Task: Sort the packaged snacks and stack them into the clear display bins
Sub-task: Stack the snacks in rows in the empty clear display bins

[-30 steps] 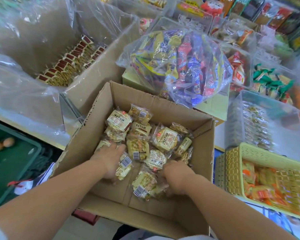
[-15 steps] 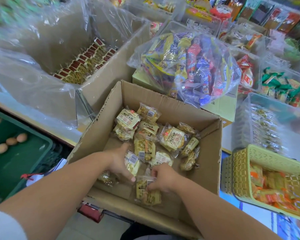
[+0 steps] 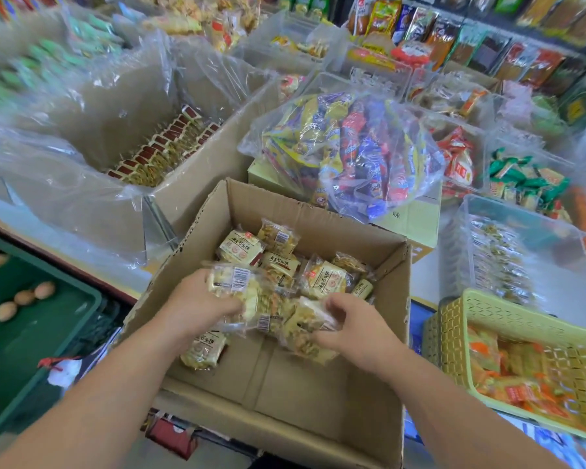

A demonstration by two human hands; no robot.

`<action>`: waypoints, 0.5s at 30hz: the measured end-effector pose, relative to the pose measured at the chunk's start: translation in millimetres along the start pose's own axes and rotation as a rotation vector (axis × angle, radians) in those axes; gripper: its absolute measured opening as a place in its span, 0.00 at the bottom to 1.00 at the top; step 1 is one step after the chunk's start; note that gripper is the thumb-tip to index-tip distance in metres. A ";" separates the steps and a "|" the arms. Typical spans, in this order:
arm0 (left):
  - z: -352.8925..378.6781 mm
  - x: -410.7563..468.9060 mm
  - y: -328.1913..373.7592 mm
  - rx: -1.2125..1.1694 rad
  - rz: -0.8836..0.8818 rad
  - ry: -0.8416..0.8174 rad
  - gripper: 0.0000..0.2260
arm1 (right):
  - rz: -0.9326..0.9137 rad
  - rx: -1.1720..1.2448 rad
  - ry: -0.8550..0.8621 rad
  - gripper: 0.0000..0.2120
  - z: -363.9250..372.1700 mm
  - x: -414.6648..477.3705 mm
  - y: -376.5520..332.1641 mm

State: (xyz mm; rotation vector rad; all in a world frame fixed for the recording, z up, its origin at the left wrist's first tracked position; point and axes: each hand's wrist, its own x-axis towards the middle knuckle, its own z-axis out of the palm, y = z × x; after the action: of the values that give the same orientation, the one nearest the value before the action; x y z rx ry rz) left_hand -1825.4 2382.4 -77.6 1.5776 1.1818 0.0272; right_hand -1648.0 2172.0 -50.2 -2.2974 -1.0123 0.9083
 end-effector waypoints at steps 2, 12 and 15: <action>0.3 -24.5 4.8 -0.300 -0.049 0.034 0.38 | -0.172 0.138 0.173 0.20 -24.5 -16.8 -2.3; 91.4 -95.8 55.3 -0.970 -0.237 -0.207 0.27 | -0.856 -0.444 0.443 0.19 -74.2 -62.2 31.3; 119.0 -108.4 69.4 -0.933 -0.191 -0.271 0.29 | -0.948 -0.466 0.367 0.20 -87.2 -70.3 54.4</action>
State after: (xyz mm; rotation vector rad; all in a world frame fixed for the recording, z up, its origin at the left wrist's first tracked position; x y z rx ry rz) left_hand -1766.6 2230.0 -13.8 0.6225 0.8932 0.2031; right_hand -1595.3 2071.2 0.6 -1.7990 -1.9881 -0.1432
